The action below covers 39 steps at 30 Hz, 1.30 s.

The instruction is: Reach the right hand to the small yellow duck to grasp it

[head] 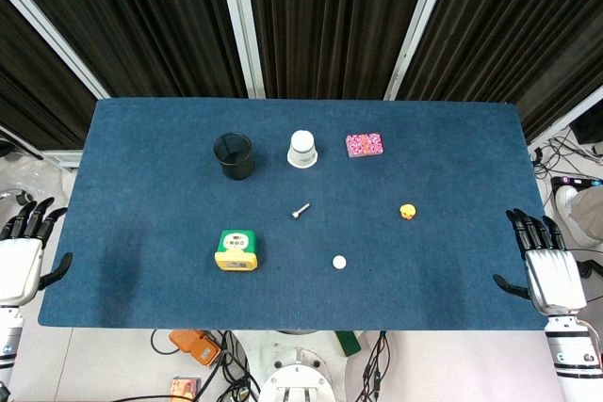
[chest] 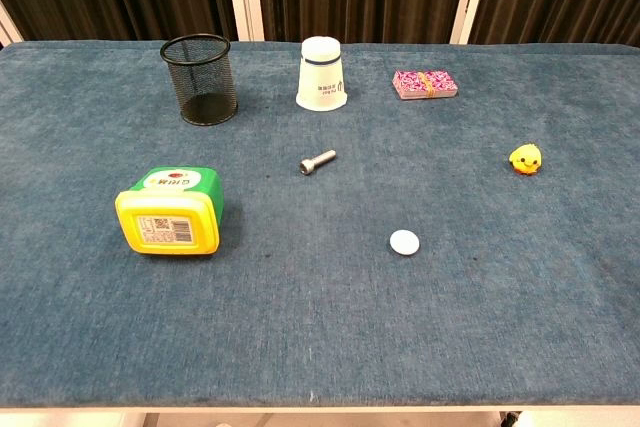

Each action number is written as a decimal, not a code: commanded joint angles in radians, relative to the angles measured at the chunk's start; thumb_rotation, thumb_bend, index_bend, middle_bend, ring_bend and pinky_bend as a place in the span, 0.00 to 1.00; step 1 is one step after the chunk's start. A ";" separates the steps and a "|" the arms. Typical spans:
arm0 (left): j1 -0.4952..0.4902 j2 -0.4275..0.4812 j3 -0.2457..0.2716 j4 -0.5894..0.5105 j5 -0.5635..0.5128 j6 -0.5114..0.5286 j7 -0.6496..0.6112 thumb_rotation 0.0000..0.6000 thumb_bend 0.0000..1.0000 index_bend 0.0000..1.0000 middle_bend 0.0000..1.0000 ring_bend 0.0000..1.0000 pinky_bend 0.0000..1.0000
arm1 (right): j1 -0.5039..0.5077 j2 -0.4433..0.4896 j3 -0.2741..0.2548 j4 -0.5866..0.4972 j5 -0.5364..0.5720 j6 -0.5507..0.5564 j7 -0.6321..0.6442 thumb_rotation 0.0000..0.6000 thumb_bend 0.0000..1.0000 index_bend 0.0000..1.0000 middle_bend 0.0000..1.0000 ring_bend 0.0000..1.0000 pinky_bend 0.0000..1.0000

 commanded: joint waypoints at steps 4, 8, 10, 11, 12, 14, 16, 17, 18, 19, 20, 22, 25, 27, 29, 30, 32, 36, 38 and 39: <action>0.002 0.002 -0.001 -0.003 -0.001 0.003 0.002 1.00 0.29 0.17 0.07 0.05 0.18 | 0.000 0.000 -0.002 -0.002 -0.007 0.003 -0.001 1.00 0.19 0.00 0.14 0.17 0.11; 0.001 0.000 0.000 -0.003 -0.001 0.002 0.006 1.00 0.29 0.17 0.07 0.05 0.18 | -0.001 0.000 -0.002 -0.001 -0.008 0.005 0.002 1.00 0.19 0.00 0.14 0.17 0.11; 0.003 -0.001 -0.002 -0.005 -0.004 0.003 0.006 1.00 0.29 0.17 0.06 0.05 0.18 | 0.000 -0.001 -0.001 0.002 -0.004 0.002 0.002 1.00 0.19 0.00 0.14 0.17 0.11; 0.004 -0.002 -0.003 -0.008 -0.006 0.007 0.005 1.00 0.30 0.17 0.07 0.05 0.18 | 0.001 -0.002 -0.001 0.003 0.000 -0.002 0.001 1.00 0.19 0.00 0.14 0.17 0.11; 0.007 -0.004 -0.006 -0.011 -0.008 0.012 0.002 1.00 0.30 0.17 0.07 0.05 0.18 | 0.005 -0.002 0.000 0.004 0.007 -0.013 0.000 1.00 0.19 0.00 0.14 0.17 0.11; 0.009 -0.003 -0.008 -0.011 -0.006 0.020 -0.002 1.00 0.29 0.17 0.06 0.05 0.18 | 0.015 -0.006 0.003 0.010 0.016 -0.032 0.006 1.00 0.19 0.00 0.14 0.17 0.11; 0.011 -0.001 -0.009 -0.008 -0.009 0.022 -0.006 1.00 0.29 0.17 0.06 0.05 0.18 | 0.038 -0.016 0.011 0.030 0.022 -0.069 0.036 1.00 0.19 0.00 0.14 0.17 0.11; 0.012 0.000 -0.010 -0.010 -0.015 0.020 -0.010 1.00 0.29 0.17 0.06 0.05 0.18 | 0.058 -0.020 0.015 0.045 0.026 -0.102 0.066 1.00 0.19 0.00 0.14 0.17 0.11; 0.013 0.001 -0.011 -0.013 -0.019 0.018 -0.013 1.00 0.29 0.17 0.05 0.05 0.18 | 0.075 -0.022 0.018 0.057 0.029 -0.131 0.090 1.00 0.19 0.00 0.14 0.17 0.11; 0.013 0.003 -0.011 -0.014 -0.021 0.017 -0.012 1.00 0.29 0.17 0.06 0.05 0.18 | 0.092 -0.023 0.021 0.067 0.034 -0.162 0.110 1.00 0.19 0.00 0.14 0.17 0.11; 0.012 0.004 -0.010 -0.013 -0.018 0.016 -0.008 1.00 0.29 0.17 0.06 0.05 0.17 | 0.116 -0.022 0.026 0.079 0.043 -0.203 0.131 1.00 0.19 0.00 0.14 0.17 0.11; 0.012 0.004 -0.009 -0.011 -0.013 0.017 -0.005 1.00 0.29 0.17 0.06 0.05 0.18 | 0.151 -0.018 0.037 0.088 0.064 -0.262 0.138 1.00 0.19 0.00 0.14 0.17 0.11; 0.011 0.003 -0.008 -0.011 -0.014 0.013 -0.007 1.00 0.29 0.17 0.05 0.05 0.18 | 0.207 -0.017 0.057 0.094 0.102 -0.346 0.107 1.00 0.19 0.00 0.14 0.17 0.11; 0.011 0.004 -0.008 -0.011 -0.013 0.013 -0.006 1.00 0.30 0.17 0.05 0.05 0.18 | 0.245 -0.016 0.073 0.099 0.137 -0.403 0.078 1.00 0.19 0.01 0.14 0.17 0.11; 0.012 0.005 -0.007 -0.012 -0.012 0.015 -0.006 1.00 0.29 0.17 0.05 0.05 0.18 | 0.275 -0.021 0.087 0.109 0.171 -0.443 0.048 1.00 0.19 0.04 0.14 0.17 0.11; 0.013 0.006 -0.007 -0.012 -0.012 0.016 -0.007 1.00 0.29 0.17 0.06 0.05 0.18 | 0.293 -0.027 0.095 0.117 0.194 -0.464 0.028 1.00 0.19 0.05 0.14 0.17 0.11; 0.014 0.007 -0.008 -0.013 -0.013 0.017 -0.007 1.00 0.29 0.17 0.06 0.05 0.18 | 0.314 -0.040 0.106 0.131 0.223 -0.486 0.011 1.00 0.19 0.07 0.14 0.17 0.11; 0.015 0.008 -0.008 -0.013 -0.016 0.016 -0.007 1.00 0.30 0.17 0.06 0.05 0.17 | 0.351 -0.077 0.122 0.186 0.274 -0.528 0.015 1.00 0.19 0.12 0.14 0.17 0.11; 0.015 0.008 -0.007 -0.013 -0.015 0.016 -0.005 1.00 0.29 0.17 0.06 0.05 0.18 | 0.364 -0.098 0.127 0.219 0.287 -0.545 0.036 1.00 0.19 0.15 0.14 0.17 0.11; 0.015 0.008 -0.007 -0.013 -0.014 0.016 -0.003 1.00 0.29 0.17 0.06 0.05 0.18 | 0.371 -0.108 0.129 0.235 0.291 -0.554 0.048 1.00 0.19 0.17 0.14 0.17 0.11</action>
